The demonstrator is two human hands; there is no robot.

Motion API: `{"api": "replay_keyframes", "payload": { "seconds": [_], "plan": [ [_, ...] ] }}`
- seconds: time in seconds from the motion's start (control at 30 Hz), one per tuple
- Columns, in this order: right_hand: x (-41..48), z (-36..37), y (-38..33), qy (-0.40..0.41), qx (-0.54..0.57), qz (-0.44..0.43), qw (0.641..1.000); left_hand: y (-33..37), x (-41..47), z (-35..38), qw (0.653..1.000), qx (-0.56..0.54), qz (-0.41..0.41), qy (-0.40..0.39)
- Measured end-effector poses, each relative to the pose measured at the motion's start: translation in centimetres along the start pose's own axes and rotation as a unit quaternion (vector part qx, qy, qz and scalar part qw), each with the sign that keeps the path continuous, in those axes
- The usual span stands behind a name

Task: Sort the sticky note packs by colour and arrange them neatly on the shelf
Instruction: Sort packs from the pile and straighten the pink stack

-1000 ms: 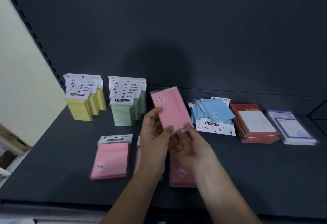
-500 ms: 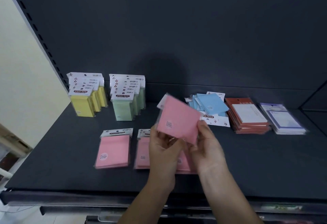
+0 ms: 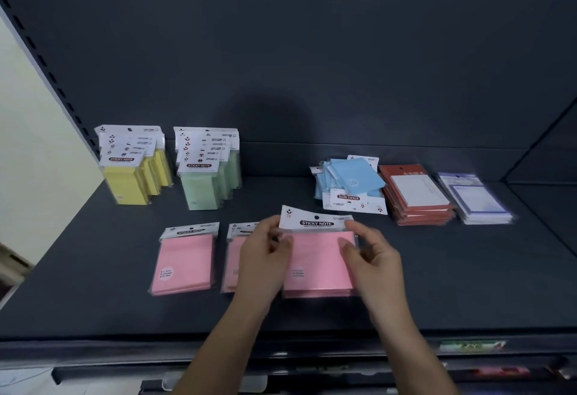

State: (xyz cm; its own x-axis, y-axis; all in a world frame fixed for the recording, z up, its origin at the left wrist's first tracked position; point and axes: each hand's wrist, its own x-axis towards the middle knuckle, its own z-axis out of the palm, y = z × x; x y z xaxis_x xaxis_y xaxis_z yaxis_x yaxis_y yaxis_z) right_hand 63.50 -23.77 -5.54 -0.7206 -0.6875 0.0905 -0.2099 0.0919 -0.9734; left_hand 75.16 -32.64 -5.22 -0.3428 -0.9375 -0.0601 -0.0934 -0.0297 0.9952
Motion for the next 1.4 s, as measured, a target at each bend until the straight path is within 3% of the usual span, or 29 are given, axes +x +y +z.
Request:
{"api": "replay_keyframes", "payload": {
  "seconds": [0.13, 0.27, 0.4, 0.5, 0.63, 0.73, 0.83, 1.0, 1.1, 1.2, 1.4],
  "plan": [
    [-0.2, -0.2, 1.1, 0.017, -0.185, -0.049, 0.981, -0.6, -0.3, 0.8, 0.98, 0.176, 0.095, -0.007],
    [-0.2, -0.2, 1.7, -0.009, -0.296, -0.027, 0.955, -1.1, -0.9, 1.2, 0.967, 0.23, 0.089, -0.055],
    [-0.1, -0.3, 1.6, -0.027, -0.254, 0.011, 0.967, -0.4, -2.0, 1.2, 0.989, 0.097, -0.028, -0.107],
    [-0.2, -0.6, 1.3, -0.045, -0.19, 0.055, 0.979, 0.0, -2.1, 1.2, 0.99, -0.017, -0.102, -0.101],
    [0.3, -0.5, 1.8, -0.045, -0.171, 0.074, 0.981, 0.6, -1.1, 1.7, 0.97, -0.161, -0.177, -0.037],
    [0.6, -0.6, 2.3, -0.023, -0.094, 0.095, 0.991, 0.6, -0.2, 2.0, 0.943, -0.247, -0.222, 0.026],
    [0.5, -0.7, 2.7, -0.007, -0.008, 0.093, 0.996, 0.8, 0.1, 2.2, 0.939, -0.244, -0.239, -0.044],
    [0.2, -1.0, 2.8, 0.005, 0.084, 0.083, 0.993, 0.1, -0.3, 2.2, 0.976, -0.102, -0.146, -0.127],
    [0.3, -1.9, 2.7, -0.014, 0.148, 0.111, 0.983, -0.3, -0.3, 1.3, 0.978, -0.096, -0.043, -0.179],
    [0.5, -2.9, 1.9, -0.077, 0.166, 0.083, 0.98, -0.6, 0.0, 0.6, 0.971, -0.066, 0.044, -0.225],
    [0.5, -3.3, 2.3, -0.084, 0.067, -0.006, 0.994, -1.6, 0.1, 0.8, 0.978, 0.031, 0.113, -0.173]
  ]
}}
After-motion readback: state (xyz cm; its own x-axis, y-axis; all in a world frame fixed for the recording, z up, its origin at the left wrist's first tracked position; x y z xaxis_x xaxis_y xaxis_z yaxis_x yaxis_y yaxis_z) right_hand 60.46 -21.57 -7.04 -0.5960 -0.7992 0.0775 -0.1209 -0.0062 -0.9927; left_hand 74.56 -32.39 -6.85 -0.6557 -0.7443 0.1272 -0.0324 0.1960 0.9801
